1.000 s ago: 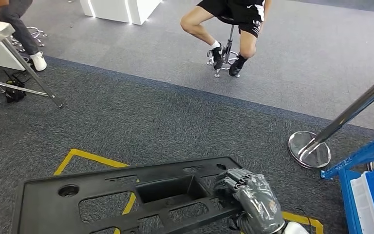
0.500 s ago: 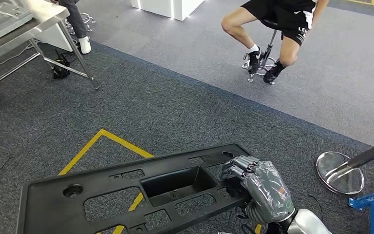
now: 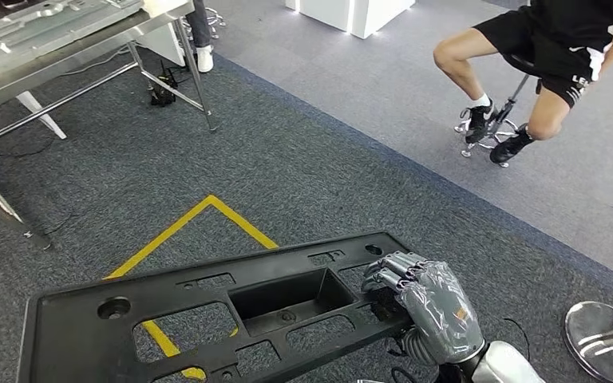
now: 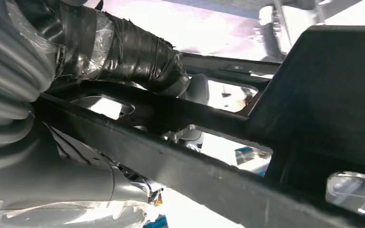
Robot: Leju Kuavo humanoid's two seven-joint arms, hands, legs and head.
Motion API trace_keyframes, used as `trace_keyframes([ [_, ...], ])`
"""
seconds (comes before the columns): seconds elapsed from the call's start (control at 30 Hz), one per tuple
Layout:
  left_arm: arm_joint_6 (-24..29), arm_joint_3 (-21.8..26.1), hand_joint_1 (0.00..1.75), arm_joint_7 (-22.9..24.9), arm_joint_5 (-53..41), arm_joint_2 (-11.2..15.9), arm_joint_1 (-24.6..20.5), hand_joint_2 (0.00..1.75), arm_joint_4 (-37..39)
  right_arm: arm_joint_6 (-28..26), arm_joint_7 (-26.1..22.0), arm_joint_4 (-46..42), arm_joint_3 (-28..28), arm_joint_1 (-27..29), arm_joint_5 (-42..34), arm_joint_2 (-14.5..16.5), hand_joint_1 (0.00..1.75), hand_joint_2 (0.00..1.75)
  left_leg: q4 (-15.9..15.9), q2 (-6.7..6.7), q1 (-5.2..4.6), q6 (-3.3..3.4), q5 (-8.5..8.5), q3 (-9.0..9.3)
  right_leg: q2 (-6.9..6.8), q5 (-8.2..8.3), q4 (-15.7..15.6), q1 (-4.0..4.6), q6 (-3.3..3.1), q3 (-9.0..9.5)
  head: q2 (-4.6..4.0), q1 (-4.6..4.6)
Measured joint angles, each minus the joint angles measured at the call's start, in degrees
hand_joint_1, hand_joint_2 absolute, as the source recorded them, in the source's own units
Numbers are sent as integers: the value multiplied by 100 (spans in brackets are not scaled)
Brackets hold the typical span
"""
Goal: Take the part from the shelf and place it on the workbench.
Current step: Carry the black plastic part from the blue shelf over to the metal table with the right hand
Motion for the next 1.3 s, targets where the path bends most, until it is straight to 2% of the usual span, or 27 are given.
trace_keyframes([
  [0.03, -1, 0, 0, 3, 2, 0, -9, 175, 0, 6, 11, -3, -2, -11, 0, 0, 175, 175, 22, -68, 6, -34, -5, -31, 97, 19, -142, -1, -7, 53, -1, -2],
  [0.07, -2, 0, 0, 7, 4, -1, -16, 175, 0, 10, 21, -6, -3, -22, 0, 0, 175, 175, 30, -133, 13, -69, -4, -71, 119, -8, -172, 13, -20, 61, -1, -3],
  [0.13, -5, 0, 0, 11, 5, -5, -15, 175, 0, 14, 30, -13, -4, -52, 0, 0, 175, 175, 46, -202, 39, -135, -2, -106, -26, 5, -210, 27, -77, 81, 0, -4],
  [0.2, -10, 0, 0, 13, 5, -7, -10, 175, 0, 15, 32, -19, -4, -78, 0, 0, 175, 175, 261, 62, 33, -183, -129, -202, -187, 9, -272, 15, -161, 138, 0, -14],
  [0.27, -13, -1, 0, 13, 6, -4, -33, 175, 0, 15, 33, -28, -4, -82, 0, 0, 175, 175, 877, 417, 31, -220, -449, -510, -359, -7, -302, 29, -223, 183, -1, -27],
  [0.33, -13, -2, 0, 13, 7, -4, -56, 175, 0, 16, 33, -32, -4, -80, 0, 0, 175, 175, 1560, 517, 50, -251, -703, -889, -534, -43, -299, 52, -238, 208, -1, -29],
  [0.37, -14, -2, 0, 13, 7, -5, -53, 175, 0, 17, 33, -32, -4, -79, 0, 0, 175, 175, 1675, 529, 56, -259, -682, -966, -619, -69, -298, 59, -234, 230, -1, -29],
  [0.4, -14, -2, 0, 13, 7, -5, -45, 175, 0, 18, 32, -32, -4, -79, 0, 0, 175, 175, 1575, 545, 59, -261, -553, -931, -702, -101, -297, 63, -223, 263, -1, -29],
  [0.43, -14, -2, 0, 13, 7, -5, -34, 175, 0, 18, 32, -32, -4, -80, 0, 0, 175, 175, 1253, 585, 61, -254, -337, -775, -778, -138, -296, 65, -207, 309, -1, -29],
  [0.5, -14, -2, 0, 13, 7, -5, -24, 175, 0, 19, 33, -32, -4, -83, 0, 0, 175, 175, 480, 803, 29, -210, -13, -384, -915, -226, -290, 81, -156, 404, -1, -27],
  [0.57, -13, -2, 0, 13, 7, -7, -26, 175, 0, 18, 33, -32, -4, -90, 0, 0, 175, 175, 144, 923, -17, -132, 25, -212, -1022, -286, -285, 109, -91, 475, 0, -20],
  [0.63, -10, -2, 0, 15, 7, -8, -15, 175, 0, 18, 33, -32, -4, -98, 0, 0, 175, 175, 111, 804, -25, -52, -12, -174, -1070, -302, -251, 100, -29, 534, 1, -19],
  [0.67, -9, -2, 0, 16, 7, -7, -4, 175, 0, 18, 33, -32, -4, -103, 0, 0, 175, 175, 82, 743, -19, -19, -26, -129, -996, -321, -182, 81, -2, 546, 0, -13],
  [0.73, -12, -1, 0, 18, 6, -5, -2, 175, 0, 17, 33, -35, -9, -116, 0, 0, 175, 175, 37, 628, -3, 42, -47, -24, -697, -484, 180, 38, 34, 383, 0, -2],
  [0.77, -14, -1, 0, 18, 6, -5, -10, 175, 0, 18, 33, -36, -13, -117, 0, 0, 175, 175, 29, 568, -1, 64, -59, 0, -540, -626, 503, 25, 48, 189, -1, 7],
  [0.8, -16, -1, 0, 18, 6, -5, -23, 175, 0, 18, 33, -37, -16, -113, 0, 0, 175, 175, 28, 499, -1, 80, -71, 13, -459, -777, 861, 20, 60, -56, 0, 7],
  [0.83, -16, -2, 0, 18, 7, -7, -34, 175, 0, 18, 33, -36, -19, -105, 0, 0, 175, 175, 29, 421, -3, 91, -88, 29, -429, -873, 1169, 19, 70, -295, -1, 9],
  [0.87, -16, -2, 0, 18, 7, -9, -38, 175, 0, 19, 33, -36, -20, -98, 0, 0, 175, 175, 29, 338, -5, 94, -109, 54, -418, -876, 1333, 21, 74, -471, -1, 9],
  [0.9, -16, -2, 0, 18, 7, -10, -41, 175, 0, 19, 33, -35, -20, -95, 0, 0, 175, 175, 30, 254, -8, 90, -133, 91, -407, -755, 1295, 25, 66, -546, 0, 9],
  [0.97, -16, -2, 0, 18, 5, -11, -33, 175, 0, 19, 33, -34, -20, -95, 0, 0, 175, 175, 28, 90, -6, 67, -195, 185, -307, -218, 671, 35, 23, -422, -1, 11],
  [1.03, -16, -2, 0, 18, 4, -14, -31, 175, 1, 20, 33, -32, -22, -94, 0, -1, 175, 175, 23, -53, 17, 18, -238, 227, -38, 146, 41, 46, -38, -279, -1, 5],
  [1.07, -17, -2, 0, 19, 5, -14, -32, 175, 2, 20, 33, -32, -23, -94, 0, -3, 175, 175, 5, -123, 44, -19, -243, 203, 58, 216, -119, 65, -71, -253, 0, 1],
  [1.1, -19, -2, 0, 19, 5, -18, -34, 175, 3, 20, 33, -32, -25, -96, 0, -4, 175, 175, 19, -181, 63, -66, -214, 187, 87, 207, -176, 85, -102, -246, 1, -7],
  [1.13, -20, -2, 0, 19, 5, -20, -29, 175, 3, 19, 33, -34, -26, -100, 0, -6, 175, 175, 30, -229, 78, -108, -186, 174, 32, 225, -238, 102, -139, -199, 1, -8],
  [1.17, -21, -3, 0, 20, 4, -21, -22, 175, 4, 19, 33, -34, -27, -103, 0, -6, 175, 175, 69, -195, 79, -137, -173, 172, -44, 244, -291, 105, -170, -128, 1, -10],
  [1.23, -21, -4, 0, 20, 5, -22, -25, 175, 4, 19, 33, -36, -29, -108, 0, -4, 175, 175, 367, 100, 51, -163, -224, 62, -197, 226, -395, 91, -236, 30, 1, -24],
  [1.3, -17, -4, 0, 20, 7, -18, -54, 175, 4, 19, 33, -38, -30, -109, 0, -4, 175, 175, 1002, 415, 39, -200, -482, -316, -361, 172, -437, 98, -278, 129, 0, -40],
])
